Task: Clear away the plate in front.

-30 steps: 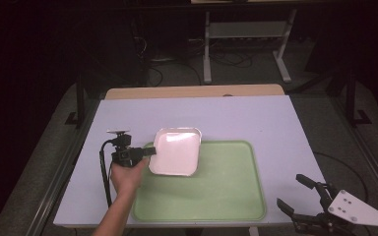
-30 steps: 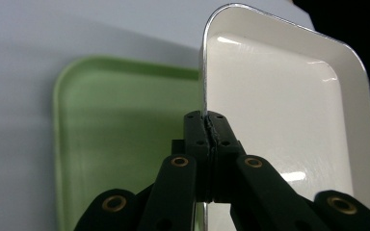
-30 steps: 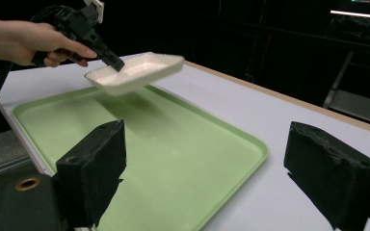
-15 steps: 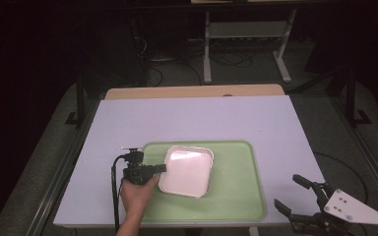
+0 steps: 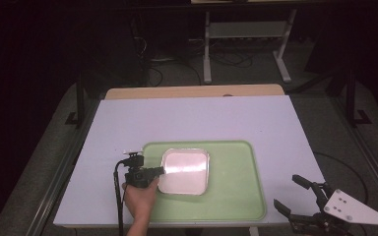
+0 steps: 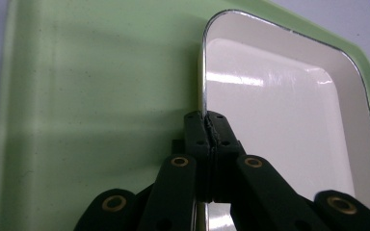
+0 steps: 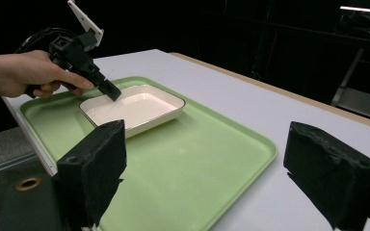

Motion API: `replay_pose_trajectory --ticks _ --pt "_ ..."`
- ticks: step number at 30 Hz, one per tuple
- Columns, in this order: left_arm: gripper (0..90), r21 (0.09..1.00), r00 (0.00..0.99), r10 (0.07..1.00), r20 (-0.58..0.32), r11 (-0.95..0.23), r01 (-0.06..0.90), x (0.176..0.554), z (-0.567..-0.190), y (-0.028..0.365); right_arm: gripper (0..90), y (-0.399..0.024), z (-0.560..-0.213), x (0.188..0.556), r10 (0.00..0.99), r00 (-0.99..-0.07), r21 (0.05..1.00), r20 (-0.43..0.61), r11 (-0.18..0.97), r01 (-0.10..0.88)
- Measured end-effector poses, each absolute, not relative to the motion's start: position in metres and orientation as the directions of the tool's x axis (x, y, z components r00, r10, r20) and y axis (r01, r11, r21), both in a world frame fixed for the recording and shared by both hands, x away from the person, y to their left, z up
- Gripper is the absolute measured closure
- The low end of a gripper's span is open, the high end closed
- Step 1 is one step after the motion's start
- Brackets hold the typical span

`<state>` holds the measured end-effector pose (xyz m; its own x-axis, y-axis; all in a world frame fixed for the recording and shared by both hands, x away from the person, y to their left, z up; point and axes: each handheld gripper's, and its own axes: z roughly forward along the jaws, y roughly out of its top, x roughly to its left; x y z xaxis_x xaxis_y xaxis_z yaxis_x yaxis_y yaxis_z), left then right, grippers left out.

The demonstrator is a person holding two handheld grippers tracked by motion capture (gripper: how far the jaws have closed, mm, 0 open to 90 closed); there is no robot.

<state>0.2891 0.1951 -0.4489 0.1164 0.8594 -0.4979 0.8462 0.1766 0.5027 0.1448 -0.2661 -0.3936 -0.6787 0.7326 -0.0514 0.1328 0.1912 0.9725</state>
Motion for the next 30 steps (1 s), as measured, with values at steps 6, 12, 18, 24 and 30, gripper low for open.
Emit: replay_pose_trajectory --ticks 6,12,18,24,30 --pt "88.4 0.516 0.097 0.871 -0.482 0.193 0.834 0.287 -0.449 0.187 14.1 -0.266 -0.393 0.145 0.732 -0.68 0.973 -0.051 0.189 0.13" --pt "85.3 0.52 0.104 0.859 -0.502 0.204 0.83 0.282 -0.448 0.184 14.1 -0.265 -0.393 0.145 0.728 -0.683 0.973 -0.056 0.192 0.126" --pt "72.5 0.535 0.149 0.871 -0.469 0.146 0.832 0.275 -0.445 0.182 14.1 -0.265 -0.393 0.145 0.725 -0.686 0.973 -0.058 0.195 0.124" --pt "72.3 0.542 0.17 0.871 -0.461 0.124 0.831 0.269 -0.445 0.177 14.1 -0.266 -0.394 0.145 0.73 -0.681 0.974 -0.053 0.189 0.127" --pt "68.4 0.549 0.196 0.882 -0.429 0.082 0.832 0.263 -0.441 0.172 14.1 -0.265 -0.393 0.146 0.735 -0.676 0.975 -0.054 0.185 0.123"
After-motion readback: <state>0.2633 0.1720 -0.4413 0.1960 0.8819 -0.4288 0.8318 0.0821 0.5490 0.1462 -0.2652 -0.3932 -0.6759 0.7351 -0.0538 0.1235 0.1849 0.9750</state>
